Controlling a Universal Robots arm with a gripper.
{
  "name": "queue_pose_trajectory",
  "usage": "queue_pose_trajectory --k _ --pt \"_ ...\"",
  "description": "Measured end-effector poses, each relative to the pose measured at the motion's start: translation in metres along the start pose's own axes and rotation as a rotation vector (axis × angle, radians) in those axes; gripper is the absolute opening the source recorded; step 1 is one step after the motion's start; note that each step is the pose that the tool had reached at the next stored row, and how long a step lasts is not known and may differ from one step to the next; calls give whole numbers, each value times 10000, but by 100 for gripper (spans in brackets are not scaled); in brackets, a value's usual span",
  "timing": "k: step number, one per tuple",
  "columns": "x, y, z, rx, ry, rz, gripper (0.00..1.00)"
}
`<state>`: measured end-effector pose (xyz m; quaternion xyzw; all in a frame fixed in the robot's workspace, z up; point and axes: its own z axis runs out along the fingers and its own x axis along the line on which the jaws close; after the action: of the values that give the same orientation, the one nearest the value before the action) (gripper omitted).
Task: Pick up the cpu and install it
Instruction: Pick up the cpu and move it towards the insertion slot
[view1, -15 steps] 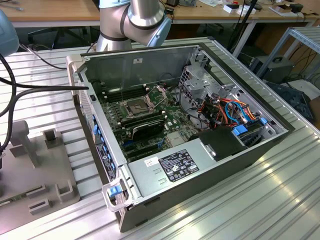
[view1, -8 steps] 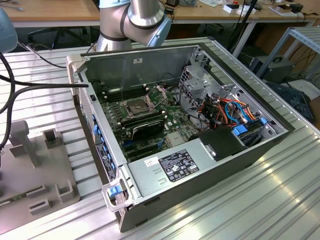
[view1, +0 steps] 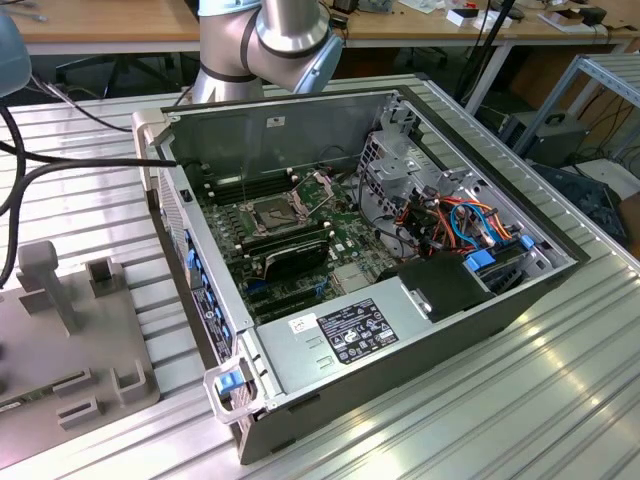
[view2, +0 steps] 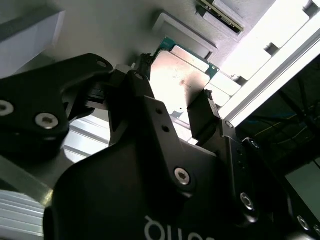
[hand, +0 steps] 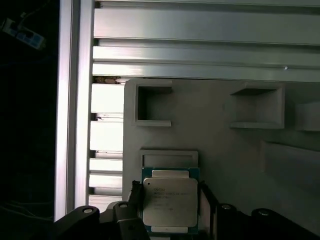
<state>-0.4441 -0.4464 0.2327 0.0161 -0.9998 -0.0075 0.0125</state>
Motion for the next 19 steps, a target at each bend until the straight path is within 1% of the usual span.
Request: queue_pose_trajectory --k 3,9,10,16,19 --pt "2 1 -73 -1 -1 0 55" --pt "5 3 -187 0 -1 0 55" --pt "5 3 -195 -1 -2 0 55" --pt "5 3 -198 -1 -1 0 55" --pt "6 3 -222 1 2 0 55"
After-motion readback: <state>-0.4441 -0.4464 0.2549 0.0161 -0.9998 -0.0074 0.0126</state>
